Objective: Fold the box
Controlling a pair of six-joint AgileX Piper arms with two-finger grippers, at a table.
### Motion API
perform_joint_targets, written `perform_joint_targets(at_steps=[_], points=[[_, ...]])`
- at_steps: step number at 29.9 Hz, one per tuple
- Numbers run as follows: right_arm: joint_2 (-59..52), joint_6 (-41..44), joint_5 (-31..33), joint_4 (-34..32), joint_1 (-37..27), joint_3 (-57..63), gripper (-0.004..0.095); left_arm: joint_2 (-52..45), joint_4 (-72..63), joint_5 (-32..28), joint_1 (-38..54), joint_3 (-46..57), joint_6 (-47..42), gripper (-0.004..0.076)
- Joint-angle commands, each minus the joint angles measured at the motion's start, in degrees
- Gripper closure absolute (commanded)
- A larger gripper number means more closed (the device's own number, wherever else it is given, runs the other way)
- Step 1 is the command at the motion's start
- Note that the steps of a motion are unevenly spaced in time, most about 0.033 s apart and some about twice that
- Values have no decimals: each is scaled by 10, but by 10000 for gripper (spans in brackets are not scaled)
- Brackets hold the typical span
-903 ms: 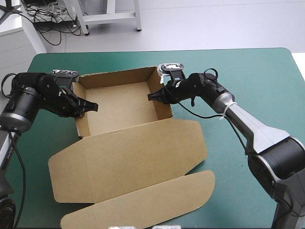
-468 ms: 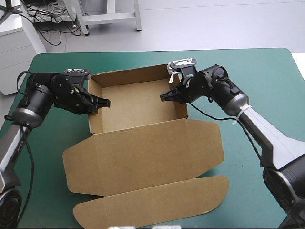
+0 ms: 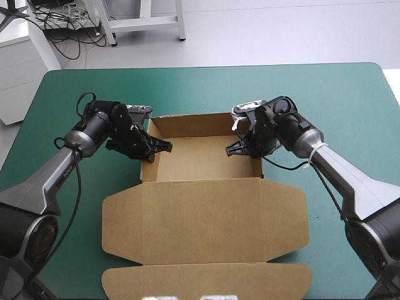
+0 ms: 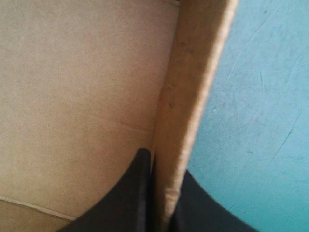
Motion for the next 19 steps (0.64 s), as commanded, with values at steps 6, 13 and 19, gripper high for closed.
perform_joint_targets(at_steps=[6, 13, 19], points=[[-14, -56, 8, 28, 1, 9, 922, -2, 5, -48, -3, -16, 25, 732], [-12, 16, 8, -16, 1, 8, 602, -2, -3, -27, -3, -17, 51, 504], [-12, 27, 9, -28, 1, 8, 358, -2, -42, -39, -3, -19, 53, 205]])
